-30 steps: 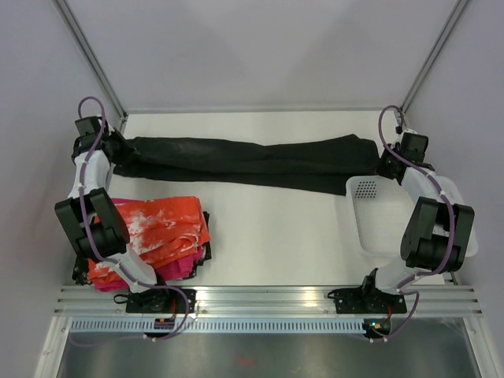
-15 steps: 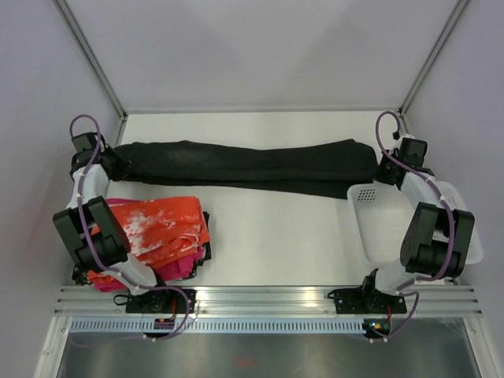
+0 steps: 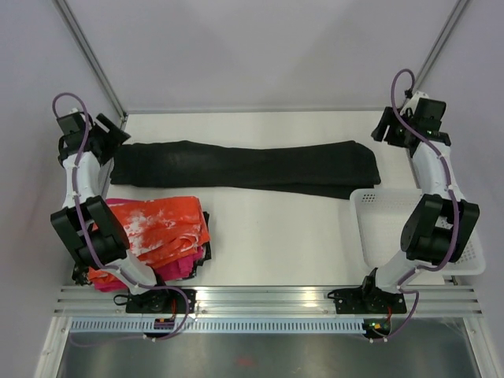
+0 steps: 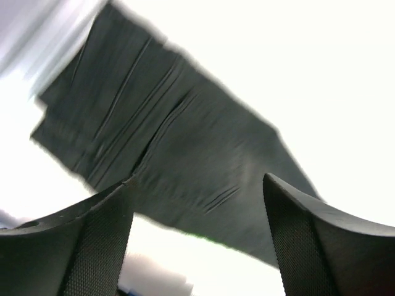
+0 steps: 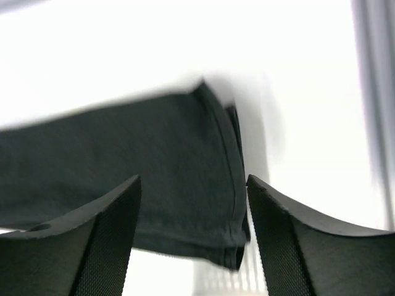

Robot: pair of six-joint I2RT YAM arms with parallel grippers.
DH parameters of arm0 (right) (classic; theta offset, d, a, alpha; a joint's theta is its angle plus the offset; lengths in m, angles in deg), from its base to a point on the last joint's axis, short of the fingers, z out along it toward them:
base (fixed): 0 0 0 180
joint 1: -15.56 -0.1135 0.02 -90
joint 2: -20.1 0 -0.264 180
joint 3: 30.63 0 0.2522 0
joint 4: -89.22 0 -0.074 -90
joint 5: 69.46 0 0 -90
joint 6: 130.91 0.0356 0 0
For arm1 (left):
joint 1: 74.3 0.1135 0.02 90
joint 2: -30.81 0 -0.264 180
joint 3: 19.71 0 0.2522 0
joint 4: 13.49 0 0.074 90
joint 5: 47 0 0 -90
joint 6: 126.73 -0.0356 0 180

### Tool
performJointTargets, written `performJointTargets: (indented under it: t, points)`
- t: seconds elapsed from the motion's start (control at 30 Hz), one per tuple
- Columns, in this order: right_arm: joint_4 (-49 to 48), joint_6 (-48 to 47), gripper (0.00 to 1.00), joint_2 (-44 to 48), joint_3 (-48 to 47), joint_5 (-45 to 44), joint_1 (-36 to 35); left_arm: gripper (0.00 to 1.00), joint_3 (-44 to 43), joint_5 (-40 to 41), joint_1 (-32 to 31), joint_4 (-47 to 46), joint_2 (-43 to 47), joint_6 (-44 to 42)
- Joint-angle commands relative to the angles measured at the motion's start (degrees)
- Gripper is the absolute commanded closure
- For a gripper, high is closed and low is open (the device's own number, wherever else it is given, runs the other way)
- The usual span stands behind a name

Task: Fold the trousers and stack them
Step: Fold the trousers

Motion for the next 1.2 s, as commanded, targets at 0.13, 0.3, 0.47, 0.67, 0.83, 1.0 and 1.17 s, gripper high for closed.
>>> performJointTargets:
  t: [0.13,0.3,0.47,0.67,0.83,1.0,1.17]
  points:
    - [0.15,4.07,0.43,-9.20,-8.03,3.74,-2.16,0.28,-16.94,0.77,-4.06,1.07,-6.25,-3.10]
    - [6.65,3.02,0.57,-17.11,-10.32,-2.58,-7.61,0.36,-22.50,4.02,-8.46,6.08,-15.93,-2.57]
    - [9.91,2.93,0.78,-19.32,-7.25,-5.75,-9.90,0.44,-22.95,5.25,-10.40,10.39,-19.63,-0.73]
    - [11.68,3.11,0.82,-20.02,-0.84,-9.97,-10.25,0.55,-21.10,9.02,-10.31,16.01,-21.65,1.73]
    - [9.83,6.61,0.80,-22.92,-2.05,-14.70,-10.69,0.59,-23.64,10.79,-10.31,19.71,-25.60,2.17]
    - [10.27,11.45,0.82,-29.24,-10.22,-22.62,-11.22,0.77,-29.70,10.44,-10.75,23.66,-32.37,2.87]
    - [8.42,14.09,0.90,-33.28,-14.44,-22.27,-11.22,0.91,-31.56,10.97,-13.03,23.84,-36.32,5.42]
